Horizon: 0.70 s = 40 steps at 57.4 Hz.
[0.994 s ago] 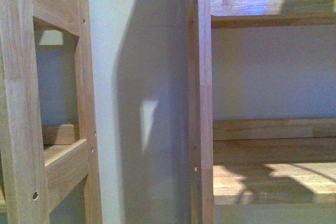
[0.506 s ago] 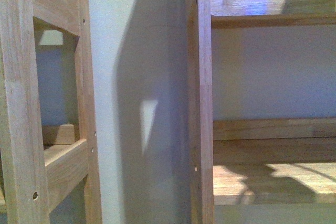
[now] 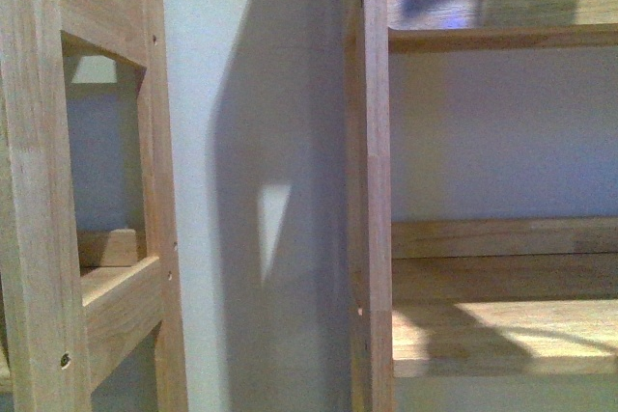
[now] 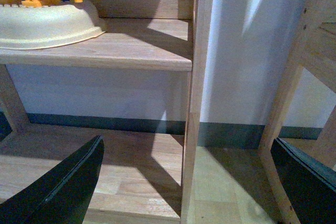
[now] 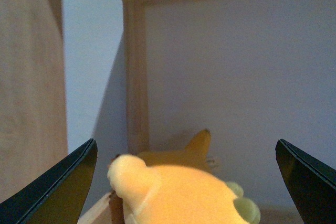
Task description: Put away toys
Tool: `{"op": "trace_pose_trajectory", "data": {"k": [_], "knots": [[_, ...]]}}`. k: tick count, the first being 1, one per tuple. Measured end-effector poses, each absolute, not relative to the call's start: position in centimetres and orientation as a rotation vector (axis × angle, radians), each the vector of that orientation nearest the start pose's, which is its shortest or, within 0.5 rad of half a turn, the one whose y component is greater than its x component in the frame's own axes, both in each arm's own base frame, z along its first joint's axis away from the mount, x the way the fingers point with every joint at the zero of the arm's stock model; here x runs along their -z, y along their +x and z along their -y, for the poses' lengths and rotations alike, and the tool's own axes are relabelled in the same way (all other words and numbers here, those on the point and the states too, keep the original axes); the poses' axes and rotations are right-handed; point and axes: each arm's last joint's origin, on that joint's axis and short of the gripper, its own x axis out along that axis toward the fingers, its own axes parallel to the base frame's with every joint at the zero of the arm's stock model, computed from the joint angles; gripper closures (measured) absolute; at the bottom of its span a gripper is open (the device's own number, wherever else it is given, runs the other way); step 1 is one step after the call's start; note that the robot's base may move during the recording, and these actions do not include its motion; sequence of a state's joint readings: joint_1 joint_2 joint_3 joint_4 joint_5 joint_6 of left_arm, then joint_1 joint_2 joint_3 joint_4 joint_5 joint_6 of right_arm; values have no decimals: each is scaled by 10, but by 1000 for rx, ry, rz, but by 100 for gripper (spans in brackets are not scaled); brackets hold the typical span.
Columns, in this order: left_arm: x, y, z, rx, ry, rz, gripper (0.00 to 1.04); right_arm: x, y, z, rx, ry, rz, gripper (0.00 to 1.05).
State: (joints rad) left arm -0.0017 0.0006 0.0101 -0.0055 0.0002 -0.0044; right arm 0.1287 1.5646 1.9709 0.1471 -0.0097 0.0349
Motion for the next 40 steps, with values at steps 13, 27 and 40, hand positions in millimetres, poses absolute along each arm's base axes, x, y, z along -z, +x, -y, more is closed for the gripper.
{"op": "trace_pose_trajectory", "data": {"k": [13,27,40], "knots": [[-166,97,0,2,-4,4,6,-573,232,-46,-64,-33,687,2],[-166,97,0,2,-4,4,6,-529,144,-22,100,-55,743,2],[-166,97,0,2,-4,4,6,-489,97,18,250,-58,720,2]]}}
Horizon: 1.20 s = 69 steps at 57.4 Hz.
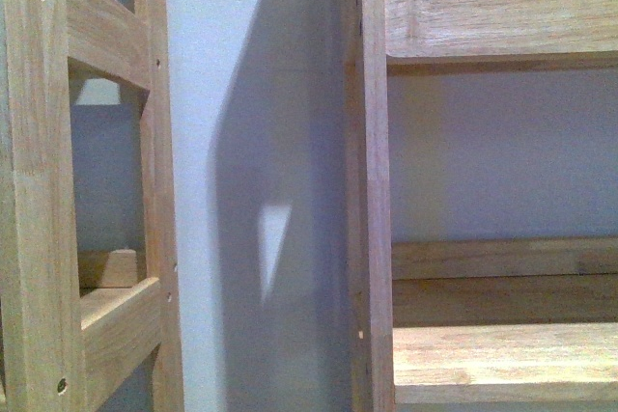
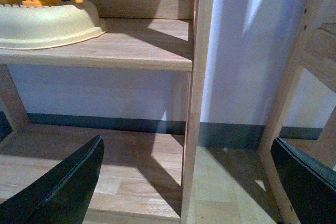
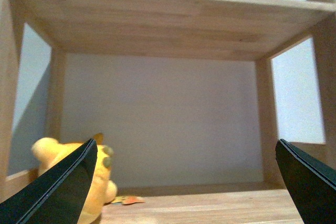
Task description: Put away toys
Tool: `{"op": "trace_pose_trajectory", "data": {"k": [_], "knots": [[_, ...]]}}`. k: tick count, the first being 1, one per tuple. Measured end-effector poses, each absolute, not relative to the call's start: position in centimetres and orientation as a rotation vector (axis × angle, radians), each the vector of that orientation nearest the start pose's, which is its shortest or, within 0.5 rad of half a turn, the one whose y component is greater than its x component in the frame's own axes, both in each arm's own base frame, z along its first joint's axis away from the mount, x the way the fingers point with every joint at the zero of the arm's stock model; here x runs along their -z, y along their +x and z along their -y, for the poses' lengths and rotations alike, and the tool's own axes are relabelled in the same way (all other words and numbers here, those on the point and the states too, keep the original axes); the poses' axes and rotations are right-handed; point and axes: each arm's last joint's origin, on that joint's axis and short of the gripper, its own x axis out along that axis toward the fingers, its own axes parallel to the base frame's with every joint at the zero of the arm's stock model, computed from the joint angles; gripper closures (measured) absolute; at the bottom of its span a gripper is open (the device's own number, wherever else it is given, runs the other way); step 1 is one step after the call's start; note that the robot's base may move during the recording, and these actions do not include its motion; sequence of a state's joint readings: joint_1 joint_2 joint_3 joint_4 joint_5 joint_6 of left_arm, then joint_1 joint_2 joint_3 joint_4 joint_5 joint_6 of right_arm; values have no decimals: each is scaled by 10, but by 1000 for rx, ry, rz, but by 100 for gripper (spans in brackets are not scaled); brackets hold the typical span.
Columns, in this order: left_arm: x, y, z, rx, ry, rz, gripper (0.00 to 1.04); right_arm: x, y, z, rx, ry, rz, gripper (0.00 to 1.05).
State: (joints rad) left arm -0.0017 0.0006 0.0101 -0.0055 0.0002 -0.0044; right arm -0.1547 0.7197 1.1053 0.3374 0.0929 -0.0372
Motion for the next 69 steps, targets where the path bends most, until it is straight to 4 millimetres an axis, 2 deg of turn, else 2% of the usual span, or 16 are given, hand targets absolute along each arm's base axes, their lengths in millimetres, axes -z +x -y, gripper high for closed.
{"op": "trace_pose_trajectory", "data": {"k": [9,18,25,31,39,52,61,69], "knots": [[-166,97,0,2,-4,4,6,-465,96,36,296,-32,663,2],[-166,97,0,2,-4,4,6,-418,100,42,268,25,550,2],[-166,97,0,2,-4,4,6,-388,100,36,207,67,485,2],[-166,97,0,2,-4,4,6,-360,98,22,36,51,427,2],[-166,97,0,2,-4,4,6,-337,100,20,-66,37,370,2],[-166,97,0,2,-4,4,6,-283,123,24,-25,85,243,2],[-166,97,0,2,-4,4,6,-247,125,18,5,120,165,2],[-166,97,0,2,-4,4,6,-229,124,11,13,123,110,2]]}}
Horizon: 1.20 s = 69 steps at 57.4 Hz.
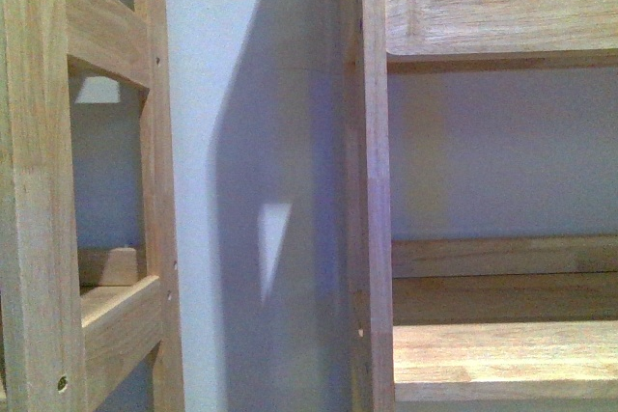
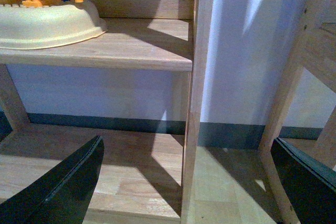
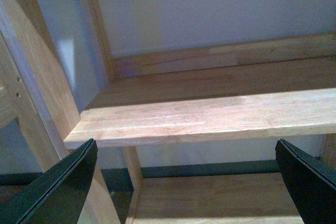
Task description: Put away toys
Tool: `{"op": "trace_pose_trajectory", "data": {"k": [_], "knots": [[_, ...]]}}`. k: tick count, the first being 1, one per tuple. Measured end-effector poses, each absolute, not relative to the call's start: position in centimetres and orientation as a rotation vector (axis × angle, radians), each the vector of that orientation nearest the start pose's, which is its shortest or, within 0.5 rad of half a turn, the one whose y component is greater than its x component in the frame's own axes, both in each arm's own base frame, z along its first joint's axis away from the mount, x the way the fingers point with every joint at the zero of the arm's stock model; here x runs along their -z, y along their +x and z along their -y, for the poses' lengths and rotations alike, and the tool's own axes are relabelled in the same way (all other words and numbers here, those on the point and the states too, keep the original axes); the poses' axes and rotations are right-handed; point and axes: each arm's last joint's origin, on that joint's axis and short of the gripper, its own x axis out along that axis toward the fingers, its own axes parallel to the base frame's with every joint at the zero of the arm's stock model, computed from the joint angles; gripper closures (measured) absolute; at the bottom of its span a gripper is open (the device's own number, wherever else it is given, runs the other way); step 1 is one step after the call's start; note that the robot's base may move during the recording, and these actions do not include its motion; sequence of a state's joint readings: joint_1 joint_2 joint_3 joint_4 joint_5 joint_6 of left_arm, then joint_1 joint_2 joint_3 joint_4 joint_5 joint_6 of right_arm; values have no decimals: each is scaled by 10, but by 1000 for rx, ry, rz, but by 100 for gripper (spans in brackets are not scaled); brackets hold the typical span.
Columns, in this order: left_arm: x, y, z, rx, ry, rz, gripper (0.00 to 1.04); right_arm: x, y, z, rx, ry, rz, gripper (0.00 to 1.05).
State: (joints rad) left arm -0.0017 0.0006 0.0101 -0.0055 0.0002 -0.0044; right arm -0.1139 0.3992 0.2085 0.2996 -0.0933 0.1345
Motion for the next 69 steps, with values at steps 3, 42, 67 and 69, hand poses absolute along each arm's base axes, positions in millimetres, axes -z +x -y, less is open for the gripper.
{"op": "trace_pose_trajectory", "data": {"k": [3,42,67,69], "knots": [[-166,97,0,2,-4,4,6,-229,124,11,10,123,109,2],[-166,97,0,2,-4,4,6,-187,111,0,0,6,-4,98],[-166,97,0,2,-4,4,6,-175,98,0,0,6,2,98],[-166,97,0,2,-4,4,6,-172,98,0,0,6,3,98]]}}
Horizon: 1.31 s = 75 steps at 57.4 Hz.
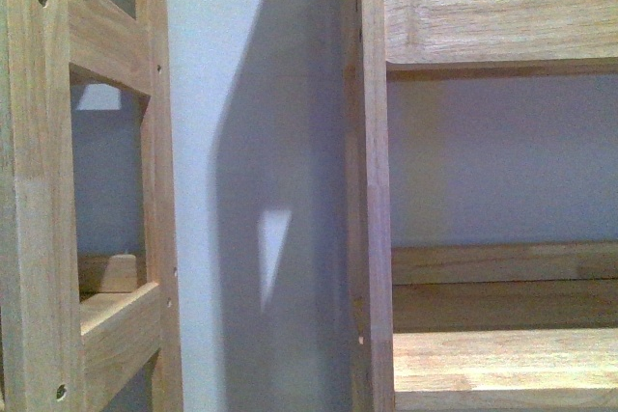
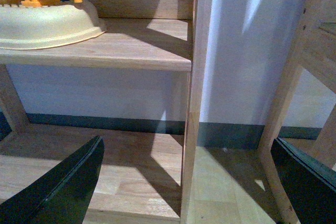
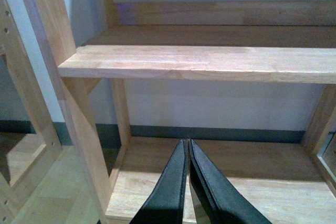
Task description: Put away toys
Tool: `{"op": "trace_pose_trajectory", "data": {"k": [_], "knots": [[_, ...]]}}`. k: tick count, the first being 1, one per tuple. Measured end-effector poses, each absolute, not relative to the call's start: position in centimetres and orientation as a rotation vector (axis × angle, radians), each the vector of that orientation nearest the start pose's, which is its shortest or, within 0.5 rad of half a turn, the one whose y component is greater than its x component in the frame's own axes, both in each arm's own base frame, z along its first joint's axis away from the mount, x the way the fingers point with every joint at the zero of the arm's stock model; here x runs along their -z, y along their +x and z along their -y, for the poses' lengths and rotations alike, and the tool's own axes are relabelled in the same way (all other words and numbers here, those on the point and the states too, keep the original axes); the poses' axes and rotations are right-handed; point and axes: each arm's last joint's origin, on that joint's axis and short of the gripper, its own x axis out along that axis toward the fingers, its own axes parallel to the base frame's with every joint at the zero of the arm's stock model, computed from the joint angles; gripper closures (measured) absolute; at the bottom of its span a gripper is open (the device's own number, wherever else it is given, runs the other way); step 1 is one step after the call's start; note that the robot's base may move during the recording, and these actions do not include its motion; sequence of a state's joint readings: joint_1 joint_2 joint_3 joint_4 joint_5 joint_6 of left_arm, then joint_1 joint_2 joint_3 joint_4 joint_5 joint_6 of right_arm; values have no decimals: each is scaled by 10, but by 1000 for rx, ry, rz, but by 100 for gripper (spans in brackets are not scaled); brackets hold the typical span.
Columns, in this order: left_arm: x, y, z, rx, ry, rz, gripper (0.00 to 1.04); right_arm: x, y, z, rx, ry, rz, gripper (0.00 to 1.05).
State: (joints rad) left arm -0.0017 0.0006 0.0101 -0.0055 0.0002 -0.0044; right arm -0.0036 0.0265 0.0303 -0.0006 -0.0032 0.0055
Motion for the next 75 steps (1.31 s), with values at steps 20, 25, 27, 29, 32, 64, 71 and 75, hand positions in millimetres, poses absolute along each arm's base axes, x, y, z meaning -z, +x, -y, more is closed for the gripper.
{"op": "trace_pose_trajectory", "data": {"k": [20,25,27,29,32,64,71,75], "knots": [[-166,97,0,2,-4,4,6,-168,97,0,0,6,5,98],[-166,97,0,2,-4,4,6,-168,97,0,0,4,5,93],[-166,97,0,2,-4,4,6,-168,97,0,0,4,5,88],[-166,97,0,2,-4,4,6,-168,97,0,0,4,5,83],[-166,97,0,2,-4,4,6,-168,97,0,0,4,5,74],[-166,97,0,2,-4,4,6,-168,97,0,0,4,5,2],[-166,97,0,2,-4,4,6,-168,97,0,0,4,5,2],[-166,97,0,2,-4,4,6,-168,97,0,0,4,5,2]]}}
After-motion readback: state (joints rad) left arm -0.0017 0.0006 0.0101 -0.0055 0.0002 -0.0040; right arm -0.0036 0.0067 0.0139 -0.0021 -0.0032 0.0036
